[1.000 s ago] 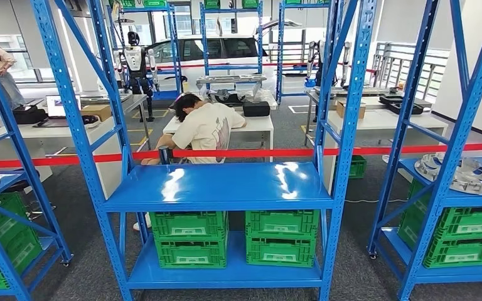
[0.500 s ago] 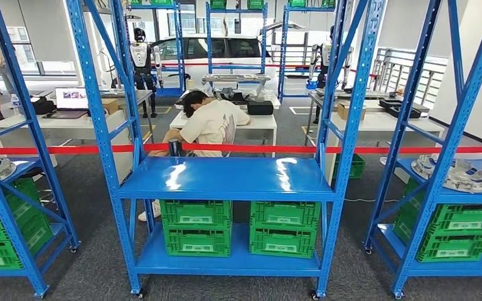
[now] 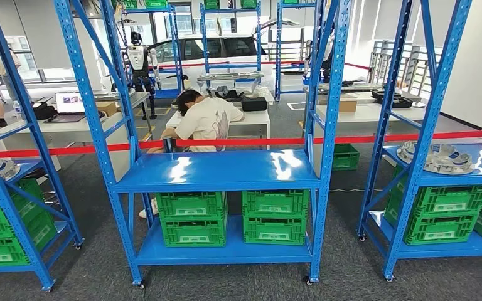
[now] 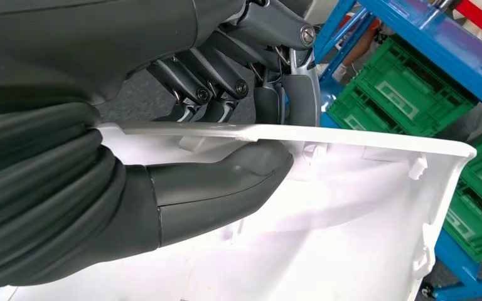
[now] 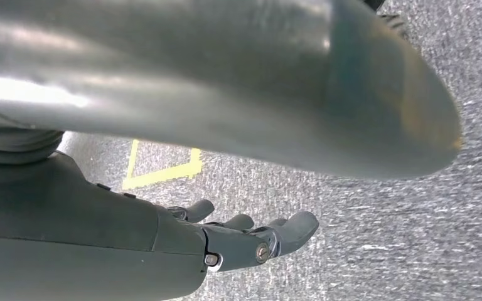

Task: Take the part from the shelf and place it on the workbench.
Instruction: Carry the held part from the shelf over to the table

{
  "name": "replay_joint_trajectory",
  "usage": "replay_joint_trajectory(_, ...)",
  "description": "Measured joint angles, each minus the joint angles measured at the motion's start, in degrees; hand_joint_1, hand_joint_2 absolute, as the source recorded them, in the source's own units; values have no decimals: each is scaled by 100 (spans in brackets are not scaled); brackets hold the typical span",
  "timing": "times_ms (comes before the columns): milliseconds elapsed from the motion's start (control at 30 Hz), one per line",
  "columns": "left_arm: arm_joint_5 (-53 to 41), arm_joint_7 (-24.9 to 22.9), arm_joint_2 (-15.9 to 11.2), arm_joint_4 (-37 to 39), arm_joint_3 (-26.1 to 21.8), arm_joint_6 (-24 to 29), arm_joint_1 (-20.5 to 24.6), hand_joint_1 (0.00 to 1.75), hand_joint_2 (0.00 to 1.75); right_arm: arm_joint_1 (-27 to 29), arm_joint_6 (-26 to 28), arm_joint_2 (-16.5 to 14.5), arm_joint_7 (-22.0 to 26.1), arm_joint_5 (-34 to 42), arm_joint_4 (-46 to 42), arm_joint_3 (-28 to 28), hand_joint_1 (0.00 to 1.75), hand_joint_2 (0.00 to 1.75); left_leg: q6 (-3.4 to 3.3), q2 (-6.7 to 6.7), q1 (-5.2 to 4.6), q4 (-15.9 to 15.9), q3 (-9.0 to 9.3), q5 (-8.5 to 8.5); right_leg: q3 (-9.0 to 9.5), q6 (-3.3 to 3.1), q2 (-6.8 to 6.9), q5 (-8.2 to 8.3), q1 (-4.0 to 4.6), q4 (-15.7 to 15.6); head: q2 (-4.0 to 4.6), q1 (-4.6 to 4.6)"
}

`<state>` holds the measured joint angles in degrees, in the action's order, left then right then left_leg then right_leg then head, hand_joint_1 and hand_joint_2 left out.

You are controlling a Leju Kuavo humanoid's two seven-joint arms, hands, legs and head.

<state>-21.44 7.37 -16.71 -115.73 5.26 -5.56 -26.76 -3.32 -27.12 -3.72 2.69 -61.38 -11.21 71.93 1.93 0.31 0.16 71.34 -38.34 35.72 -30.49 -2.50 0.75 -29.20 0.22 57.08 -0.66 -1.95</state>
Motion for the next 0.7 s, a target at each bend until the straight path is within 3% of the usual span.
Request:
replay_joint_trajectory(33, 6, 7, 6, 41, 1, -29, 41, 175, 175, 0, 0, 0, 5, 8, 0, 7, 0, 0, -1, 0, 2, 183, 23, -9, -95, -2, 8, 61, 14, 17, 0, 0)
replay_joint_trajectory(67, 14, 13, 11, 83, 2, -52, 76, 175, 175, 0, 0, -1, 17, 13, 1, 11, 0, 0, -11, -1, 2, 221, 112, -130, -195, 0, 14, 125, 26, 40, 0, 0)
replay_joint_trajectory(100, 22, 21, 14, 117, 3, -74, 104, 175, 175, 0, 0, -2, 32, 14, 1, 13, 0, 0, -31, -2, 1, 65, 293, -312, -299, 5, 15, 190, 38, 64, 0, 0)
replay_joint_trajectory(133, 30, 29, 16, 145, 6, -91, 130, 175, 175, 0, 0, -5, 48, 14, 2, 15, 0, 0, -61, -4, -4, -236, 552, -446, -391, 13, 13, 256, 47, 88, 0, 2)
replay_joint_trajectory(167, 36, 37, 16, 164, 10, -101, 158, 175, 175, 2, 0, -11, 62, 15, 3, 16, 0, 0, -96, -6, -19, -664, 873, -465, -465, 29, 9, 316, 60, 108, 0, 2)
replay_joint_trajectory(200, 38, 44, 15, 176, 15, -109, 188, 175, 175, 6, 0, -17, 70, 15, 4, 19, 0, 0, -128, -7, -36, -1084, 1163, -403, -518, 50, 7, 375, 65, 118, 0, 3)
replay_joint_trajectory(267, 42, 53, 14, 193, 24, -111, 228, 175, 175, 12, 0, -26, 74, 16, 5, 22, 0, 0, -180, -7, -81, -1579, 1433, -254, -561, 108, 7, 487, 51, 114, -1, 4)
replay_joint_trajectory(333, 45, 56, 15, 210, 37, -111, 244, 175, 175, 23, 0, -27, 75, 16, 8, 27, 0, 0, -243, 10, -95, -1641, 1365, -333, -590, 173, -6, 538, 24, 123, 0, 4)
replay_joint_trajectory(367, 46, 55, 17, 218, 48, -111, 256, 175, 175, 30, -6, -30, 75, 16, 11, 31, 0, 0, -285, 22, -91, -1652, 1316, -397, -625, 204, -22, 426, 14, 204, 0, 7)
replay_joint_trajectory(400, 46, 53, 19, 226, 60, -111, 269, 175, 175, 37, -22, -34, 76, 16, 16, 39, 0, 0, -325, 35, -81, -1662, 1250, -471, -682, 234, -39, 202, 6, 386, 1, 8)
replay_joint_trajectory(467, 48, 47, 23, 244, 76, -111, 287, 175, 175, 39, -64, -43, 78, 16, 26, 58, 0, 0, -366, 47, -72, -1649, 1088, -603, -823, 278, -57, -402, -14, 1020, 0, 14)
replay_joint_trajectory(500, 48, 44, 26, 256, 79, -111, 290, 175, 175, 38, -80, -43, 80, 16, 29, 68, 0, 0, -368, 53, -71, -1631, 993, -670, -871, 297, -58, -592, -21, 1367, 0, 14)
replay_joint_trajectory(533, 48, 41, 28, 272, 81, -111, 293, 175, 175, 38, -87, -43, 82, 16, 30, 76, 0, 0, -361, 59, -68, -1605, 894, -734, -870, 312, -58, -630, -26, 1619, 0, 14)
replay_joint_trajectory(567, 48, 40, 30, 288, 84, -111, 297, 175, 175, 38, -90, -42, 84, 16, 31, 83, 0, 0, -349, 64, -62, -1568, 783, -800, -801, 324, -58, -534, -34, 1725, 0, 14)
replay_joint_trajectory(600, 48, 38, 33, 301, 87, -111, 301, 175, 175, 38, -90, -42, 86, 16, 31, 90, 0, 0, -333, 66, -52, -1518, 664, -861, -647, 334, -58, -359, -44, 1641, 0, 14)
replay_joint_trajectory(633, 48, 38, 34, 311, 92, -111, 304, 175, 175, 36, -90, -42, 86, 16, 31, 97, 0, 0, -309, 63, -42, -1455, 540, -919, -393, 342, -58, -207, -57, 1366, 0, 14)
replay_joint_trajectory(700, 51, 40, 37, 316, 98, -114, 310, 175, 175, 24, -90, -43, 109, 23, 32, 105, 0, 0, -247, 57, -35, -1317, 319, -999, 212, 330, -69, -251, -61, 537, -1, 21)
